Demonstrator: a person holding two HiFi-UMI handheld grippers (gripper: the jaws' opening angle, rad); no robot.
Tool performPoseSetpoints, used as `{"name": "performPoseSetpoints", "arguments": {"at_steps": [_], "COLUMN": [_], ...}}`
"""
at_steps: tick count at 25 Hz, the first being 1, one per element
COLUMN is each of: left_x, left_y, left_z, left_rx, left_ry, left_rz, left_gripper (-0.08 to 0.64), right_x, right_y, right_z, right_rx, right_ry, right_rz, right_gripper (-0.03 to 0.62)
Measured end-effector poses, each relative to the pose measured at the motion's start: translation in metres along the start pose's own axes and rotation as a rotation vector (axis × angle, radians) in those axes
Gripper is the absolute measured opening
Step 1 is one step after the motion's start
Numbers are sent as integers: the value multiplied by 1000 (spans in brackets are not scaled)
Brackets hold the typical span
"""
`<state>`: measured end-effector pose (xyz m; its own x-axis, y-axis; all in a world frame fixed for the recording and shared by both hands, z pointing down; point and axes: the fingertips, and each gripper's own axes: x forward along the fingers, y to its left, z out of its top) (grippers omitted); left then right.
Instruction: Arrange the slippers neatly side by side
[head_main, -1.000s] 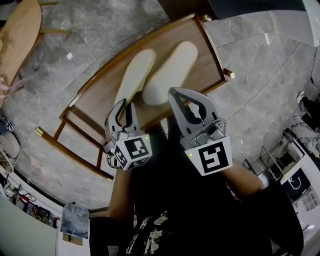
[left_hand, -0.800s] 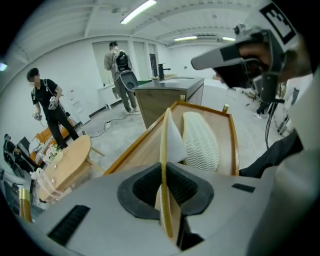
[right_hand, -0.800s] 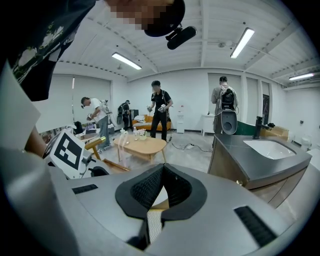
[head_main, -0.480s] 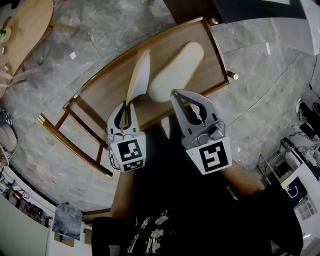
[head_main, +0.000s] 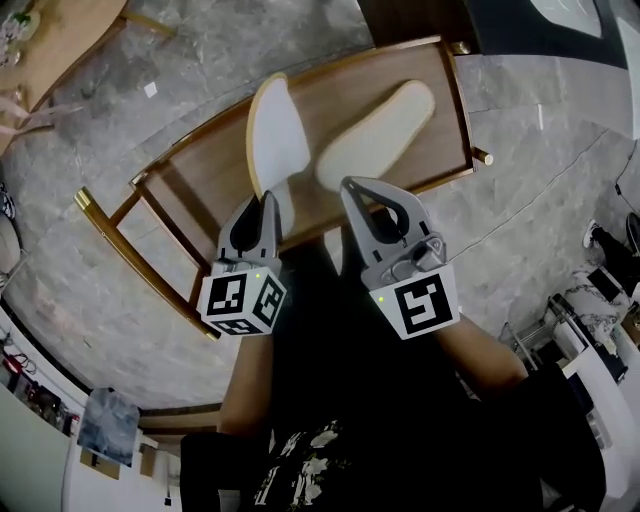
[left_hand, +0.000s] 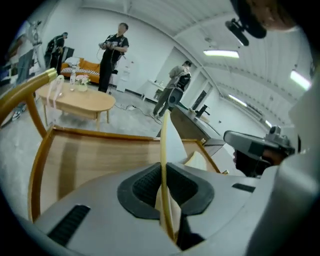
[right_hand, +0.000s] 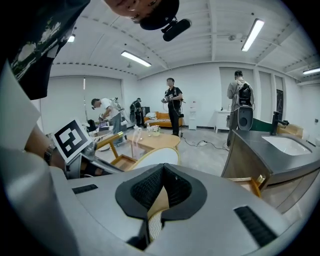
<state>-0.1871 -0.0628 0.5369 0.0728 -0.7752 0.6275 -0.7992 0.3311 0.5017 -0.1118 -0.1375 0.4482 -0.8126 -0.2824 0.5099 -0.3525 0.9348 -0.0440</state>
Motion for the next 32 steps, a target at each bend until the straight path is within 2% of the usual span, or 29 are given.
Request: {"name": "performPoseSetpoints", "arguments": {"at_steps": [4,8,14,19,26,32], "left_x": [-2,-2,-2,-2,1,1], "left_y": [9,20,26,31,43,49], "left_z": [-9,-23,-45,-61,-71,-74], "left_rx": [-85,-188,-271,-266,-181,-154], "left_ry": [-15,7,40,64,115,142], "left_rz": [13,36,50,86,178,198], "left_gripper": [32,32,32,34,66,83], "right_x": [3,5,8,7,1,0], "right_y": [4,5,13,17,10,15], "right_z": [-3,1,-4,-3,-2,-4], "right_rx": [19,36,9,15,30,-5], "right_ry": [16,5,19,6,-16,-20], "right_rz": [11,11,34,44,43,86], "right_gripper": [-9,-9,-9,-9,-9,-9]}}
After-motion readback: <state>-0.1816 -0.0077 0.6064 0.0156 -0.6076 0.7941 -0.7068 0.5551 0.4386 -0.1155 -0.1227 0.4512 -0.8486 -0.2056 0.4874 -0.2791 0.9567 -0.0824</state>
